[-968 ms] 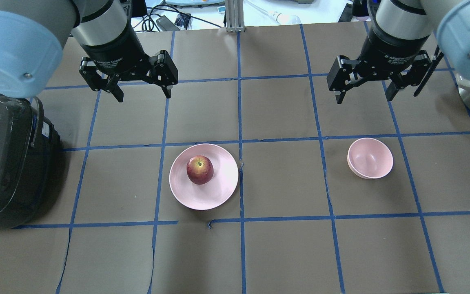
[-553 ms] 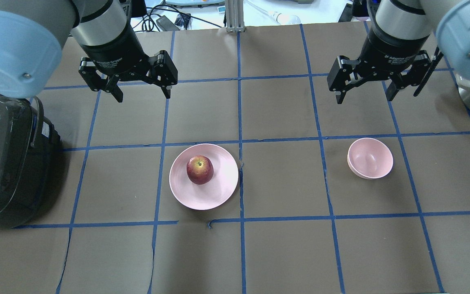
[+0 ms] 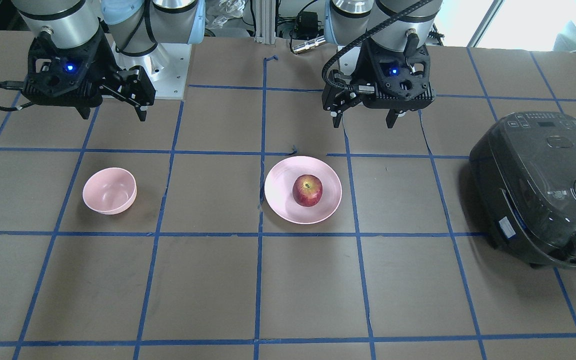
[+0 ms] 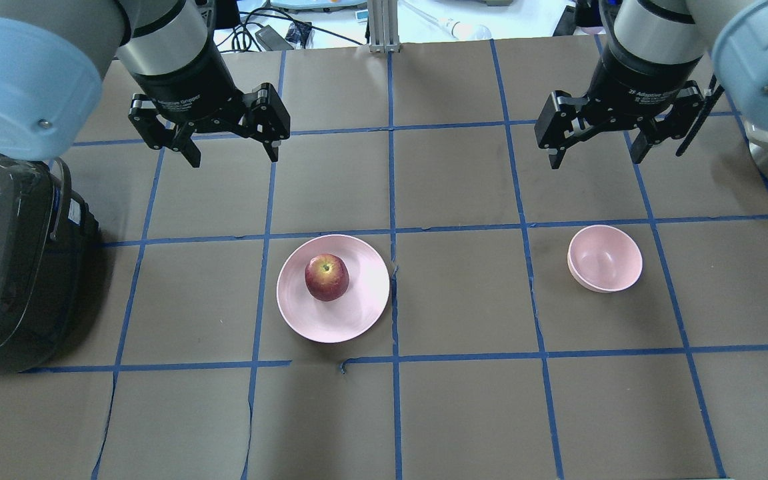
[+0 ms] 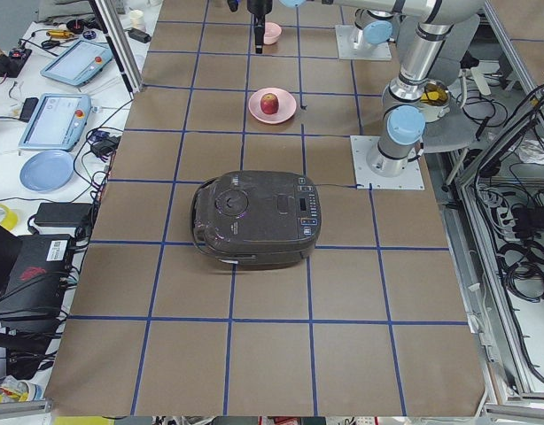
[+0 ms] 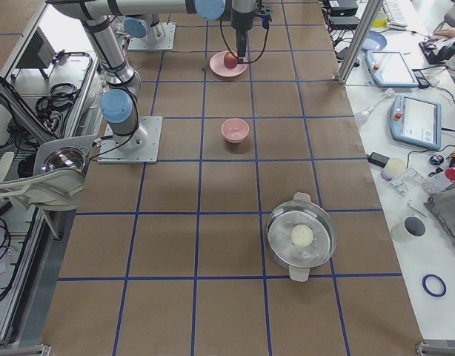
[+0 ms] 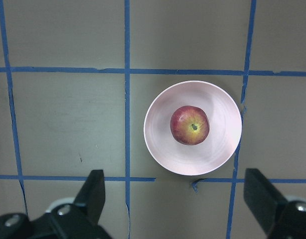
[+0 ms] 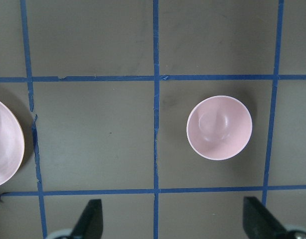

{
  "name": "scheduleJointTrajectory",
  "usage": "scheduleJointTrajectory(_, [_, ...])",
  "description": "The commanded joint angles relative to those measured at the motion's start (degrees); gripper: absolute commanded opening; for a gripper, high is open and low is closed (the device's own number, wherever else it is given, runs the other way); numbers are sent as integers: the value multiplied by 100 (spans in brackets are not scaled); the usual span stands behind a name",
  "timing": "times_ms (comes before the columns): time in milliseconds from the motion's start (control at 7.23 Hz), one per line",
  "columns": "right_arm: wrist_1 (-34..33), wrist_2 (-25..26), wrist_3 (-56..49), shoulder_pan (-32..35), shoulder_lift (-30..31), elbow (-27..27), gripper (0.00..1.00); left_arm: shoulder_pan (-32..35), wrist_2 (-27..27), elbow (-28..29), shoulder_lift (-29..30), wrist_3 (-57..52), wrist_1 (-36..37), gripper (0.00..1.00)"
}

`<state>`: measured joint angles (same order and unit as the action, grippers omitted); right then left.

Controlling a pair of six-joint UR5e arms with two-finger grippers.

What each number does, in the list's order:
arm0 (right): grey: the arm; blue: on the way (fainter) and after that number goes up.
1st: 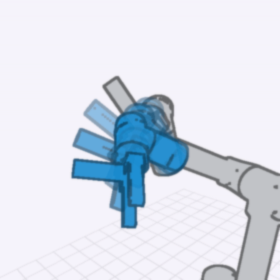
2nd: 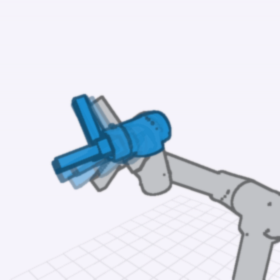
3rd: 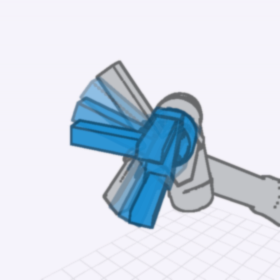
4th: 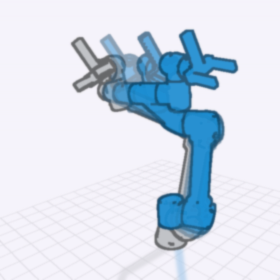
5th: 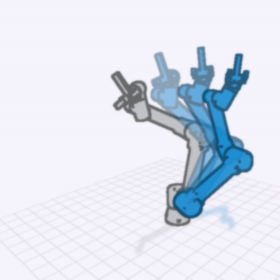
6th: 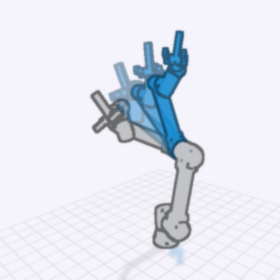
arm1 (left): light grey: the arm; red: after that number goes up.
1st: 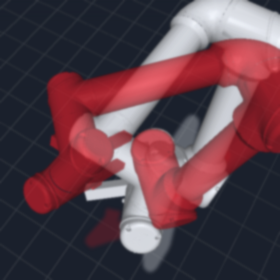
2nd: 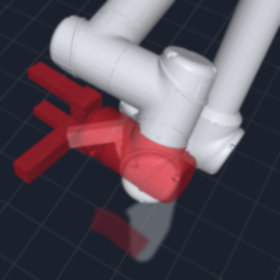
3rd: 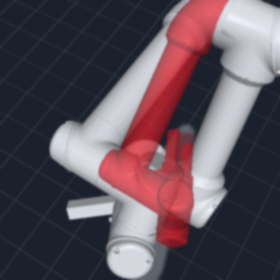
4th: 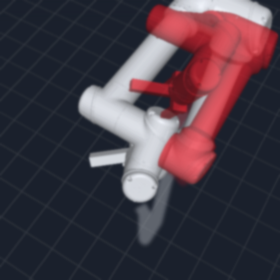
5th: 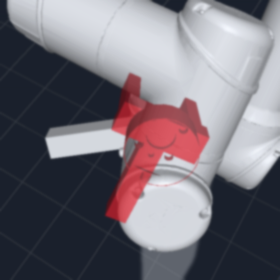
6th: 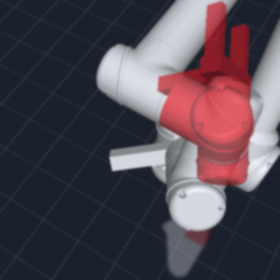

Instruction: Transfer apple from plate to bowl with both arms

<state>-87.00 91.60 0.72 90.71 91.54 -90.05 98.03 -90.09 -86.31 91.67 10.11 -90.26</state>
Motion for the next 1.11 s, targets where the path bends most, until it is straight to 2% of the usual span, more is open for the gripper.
scheduleJointTrajectory(0, [16,-2,7,-1,-5,-4,100,-21,0,0,9,0,0,100])
scheduleJointTrajectory(277, [-19,-55,130,-1,-5,5,100,14,-35,-105,140,131,61,100])
scheduleJointTrajectory(553, [-63,-38,43,-1,-5,5,100,31,26,-586,263,621,402,100])
scheduleJointTrajectory(830, [-80,-73,16,-149,-14,5,100,276,35,-1271,456,974,1287,100])
scheduleJointTrajectory(968, [-19,-73,-410,-594,-136,-4,100,382,44,-1640,605,1263,1805,100])
